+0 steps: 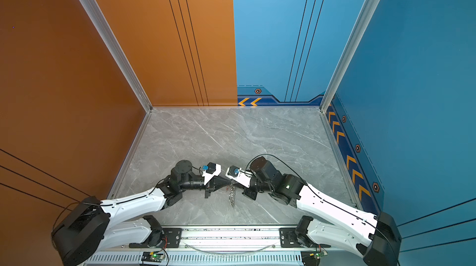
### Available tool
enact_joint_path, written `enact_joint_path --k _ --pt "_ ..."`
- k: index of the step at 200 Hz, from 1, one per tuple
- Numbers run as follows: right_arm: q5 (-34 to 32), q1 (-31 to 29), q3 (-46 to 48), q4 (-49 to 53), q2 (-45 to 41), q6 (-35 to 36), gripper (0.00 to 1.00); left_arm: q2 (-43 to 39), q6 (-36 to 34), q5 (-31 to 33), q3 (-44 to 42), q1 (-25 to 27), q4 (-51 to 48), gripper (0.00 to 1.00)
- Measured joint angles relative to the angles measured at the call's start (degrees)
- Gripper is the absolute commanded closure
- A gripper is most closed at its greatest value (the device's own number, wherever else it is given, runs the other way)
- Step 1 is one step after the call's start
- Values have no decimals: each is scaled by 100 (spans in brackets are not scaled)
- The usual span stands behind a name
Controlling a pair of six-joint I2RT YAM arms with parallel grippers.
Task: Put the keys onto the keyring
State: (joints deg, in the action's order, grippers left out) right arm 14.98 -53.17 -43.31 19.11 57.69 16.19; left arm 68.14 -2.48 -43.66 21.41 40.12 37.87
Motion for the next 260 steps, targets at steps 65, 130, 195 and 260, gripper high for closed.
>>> enact_joint_path --k 65,130,195,260 --pt "81 4 221 -483 295 -278 88 -26 70 101 -70 -33 122 100" --pt "-22 166 496 -695 103 -424 79 -98 151 146 -219 -74 310 100" --pt "9 262 584 -1067 46 -560 79 -107 177 142 -225 -76 358 100" --pt "184 262 660 -1145 177 -577 83 -107 284 140 -280 -98 577 100"
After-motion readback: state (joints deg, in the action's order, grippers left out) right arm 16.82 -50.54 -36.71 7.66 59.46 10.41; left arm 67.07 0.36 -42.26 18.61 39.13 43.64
